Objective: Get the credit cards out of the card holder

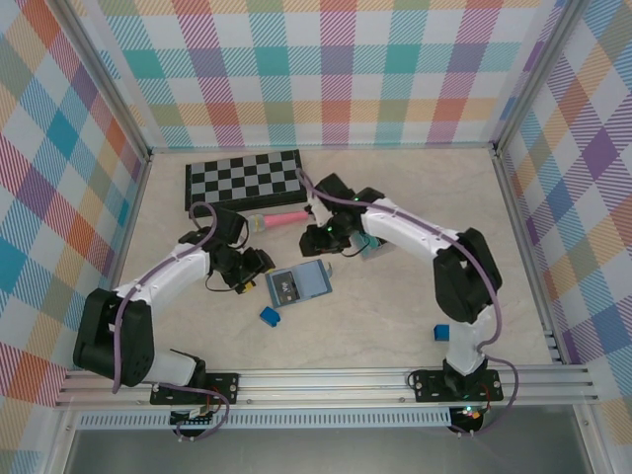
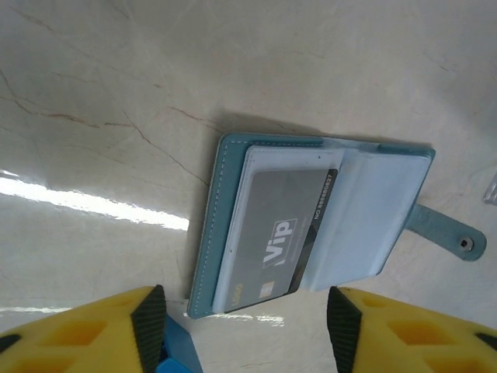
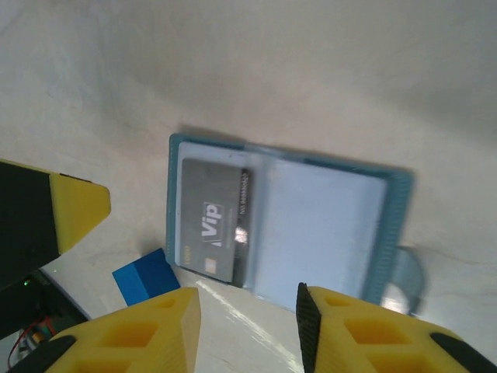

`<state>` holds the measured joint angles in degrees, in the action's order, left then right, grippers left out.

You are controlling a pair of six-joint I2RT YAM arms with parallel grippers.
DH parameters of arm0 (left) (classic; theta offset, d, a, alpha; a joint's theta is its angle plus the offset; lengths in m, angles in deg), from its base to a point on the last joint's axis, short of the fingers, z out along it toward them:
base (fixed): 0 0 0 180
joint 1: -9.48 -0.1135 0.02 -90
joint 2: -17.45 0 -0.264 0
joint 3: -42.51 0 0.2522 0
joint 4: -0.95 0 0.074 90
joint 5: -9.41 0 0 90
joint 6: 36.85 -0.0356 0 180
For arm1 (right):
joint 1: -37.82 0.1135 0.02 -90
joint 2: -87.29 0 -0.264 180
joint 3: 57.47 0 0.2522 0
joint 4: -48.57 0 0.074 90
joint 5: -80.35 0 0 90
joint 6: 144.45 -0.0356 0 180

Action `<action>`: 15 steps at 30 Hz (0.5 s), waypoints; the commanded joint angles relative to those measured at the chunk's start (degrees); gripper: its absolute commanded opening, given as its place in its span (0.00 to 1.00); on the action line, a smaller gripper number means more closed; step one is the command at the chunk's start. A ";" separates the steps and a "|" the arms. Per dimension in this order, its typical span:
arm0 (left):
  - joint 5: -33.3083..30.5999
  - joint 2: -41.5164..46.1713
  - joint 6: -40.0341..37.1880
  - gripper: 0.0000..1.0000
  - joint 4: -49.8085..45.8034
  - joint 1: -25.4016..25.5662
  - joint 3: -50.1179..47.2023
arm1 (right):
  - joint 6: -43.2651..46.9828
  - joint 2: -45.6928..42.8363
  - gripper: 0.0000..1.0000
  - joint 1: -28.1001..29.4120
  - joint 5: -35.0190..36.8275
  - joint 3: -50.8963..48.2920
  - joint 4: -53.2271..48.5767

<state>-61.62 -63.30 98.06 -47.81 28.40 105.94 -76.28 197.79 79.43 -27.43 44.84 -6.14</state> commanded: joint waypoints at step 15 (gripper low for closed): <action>2.53 -11.00 0.04 0.23 6.60 3.58 1.31 | -6.46 11.50 0.24 1.55 -11.36 1.16 5.55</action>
<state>-59.81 -73.97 98.87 -40.93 31.48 105.94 -82.33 208.13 81.00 -37.35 44.78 -0.72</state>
